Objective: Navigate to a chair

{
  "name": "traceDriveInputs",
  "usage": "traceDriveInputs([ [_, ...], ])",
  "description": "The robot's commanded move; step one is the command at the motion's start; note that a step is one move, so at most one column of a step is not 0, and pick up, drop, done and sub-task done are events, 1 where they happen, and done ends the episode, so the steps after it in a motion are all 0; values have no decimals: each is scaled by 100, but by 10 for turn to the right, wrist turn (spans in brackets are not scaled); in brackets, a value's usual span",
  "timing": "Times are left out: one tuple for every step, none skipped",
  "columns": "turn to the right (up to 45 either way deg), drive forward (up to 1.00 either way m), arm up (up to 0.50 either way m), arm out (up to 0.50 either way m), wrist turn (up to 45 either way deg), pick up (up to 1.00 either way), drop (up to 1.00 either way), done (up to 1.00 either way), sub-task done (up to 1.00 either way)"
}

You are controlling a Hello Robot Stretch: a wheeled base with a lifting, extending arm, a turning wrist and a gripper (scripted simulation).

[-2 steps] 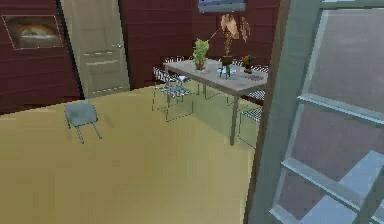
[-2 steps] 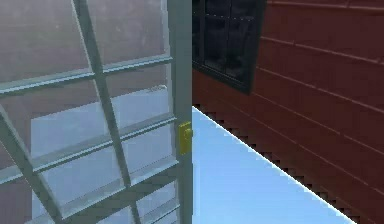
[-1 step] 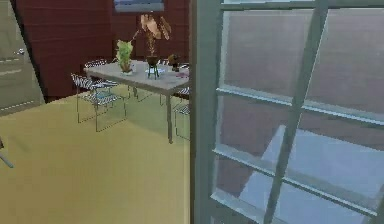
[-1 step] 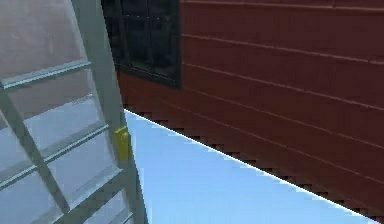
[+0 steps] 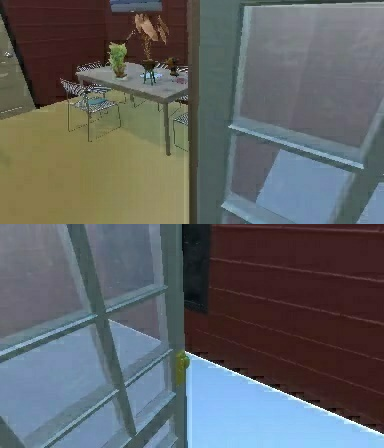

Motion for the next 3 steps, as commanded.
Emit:
traceDriveInputs([
  [-450, 0, 0, 0, 0, 0, 0, 0, 0],
  [-60, 0, 0, 0, 0, 0, 0, 0, 0],
  [0, 60, 0, 0, 0, 0, 0, 0, 0],
])
